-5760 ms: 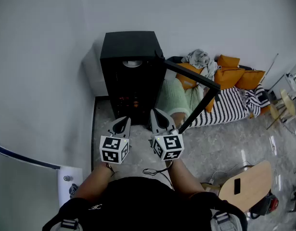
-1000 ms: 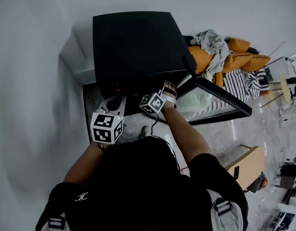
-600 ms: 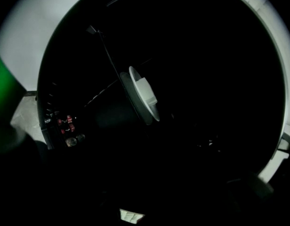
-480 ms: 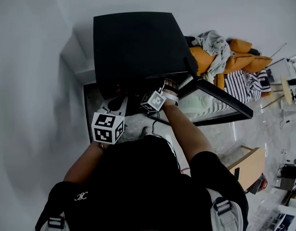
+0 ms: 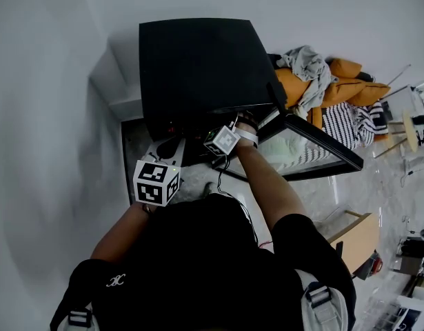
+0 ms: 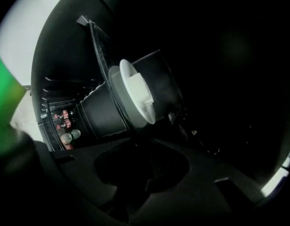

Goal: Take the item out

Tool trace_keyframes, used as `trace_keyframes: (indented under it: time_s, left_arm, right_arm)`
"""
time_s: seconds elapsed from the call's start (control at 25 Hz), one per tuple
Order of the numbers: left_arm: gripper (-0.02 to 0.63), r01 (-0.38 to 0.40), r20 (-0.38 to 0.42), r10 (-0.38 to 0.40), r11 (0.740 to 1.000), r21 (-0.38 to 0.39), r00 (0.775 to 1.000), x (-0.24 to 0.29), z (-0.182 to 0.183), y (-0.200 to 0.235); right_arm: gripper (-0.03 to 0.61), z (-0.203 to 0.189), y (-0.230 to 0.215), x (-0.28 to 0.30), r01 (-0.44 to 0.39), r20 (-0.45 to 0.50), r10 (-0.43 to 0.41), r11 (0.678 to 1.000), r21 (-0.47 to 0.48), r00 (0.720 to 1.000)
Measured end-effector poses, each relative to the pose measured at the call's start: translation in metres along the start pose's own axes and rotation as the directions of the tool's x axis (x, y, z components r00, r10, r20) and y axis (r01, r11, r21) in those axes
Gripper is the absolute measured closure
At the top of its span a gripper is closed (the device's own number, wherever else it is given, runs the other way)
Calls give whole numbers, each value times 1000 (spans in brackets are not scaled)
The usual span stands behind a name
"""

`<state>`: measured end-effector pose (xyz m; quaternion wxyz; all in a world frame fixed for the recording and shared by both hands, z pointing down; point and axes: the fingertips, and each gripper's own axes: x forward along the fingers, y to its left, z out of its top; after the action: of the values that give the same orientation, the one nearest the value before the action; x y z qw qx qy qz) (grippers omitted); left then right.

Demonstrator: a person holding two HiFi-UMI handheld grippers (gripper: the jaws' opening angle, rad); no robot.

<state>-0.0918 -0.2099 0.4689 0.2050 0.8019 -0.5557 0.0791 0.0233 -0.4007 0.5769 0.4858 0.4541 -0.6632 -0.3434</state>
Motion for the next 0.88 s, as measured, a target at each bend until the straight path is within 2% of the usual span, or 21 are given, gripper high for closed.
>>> trace_keyframes:
  time_s: [0.36, 0.6, 0.88]
  left_arm:
    - [604, 21, -8, -21, 1000, 9, 1000, -9, -4, -4]
    - [604, 44, -22, -44, 999, 16, 999, -10, -10, -11]
    - [604, 70, -31, -69, 997, 24, 997, -10, -15, -22]
  right_arm:
    - [489, 7, -9, -26, 5, 5, -5, 1000, 29, 1000]
    - [489, -2, 7, -33, -6, 9, 6, 1000, 22, 1000]
    - [489, -7, 5, -55, 3, 3, -3, 999, 48, 1000]
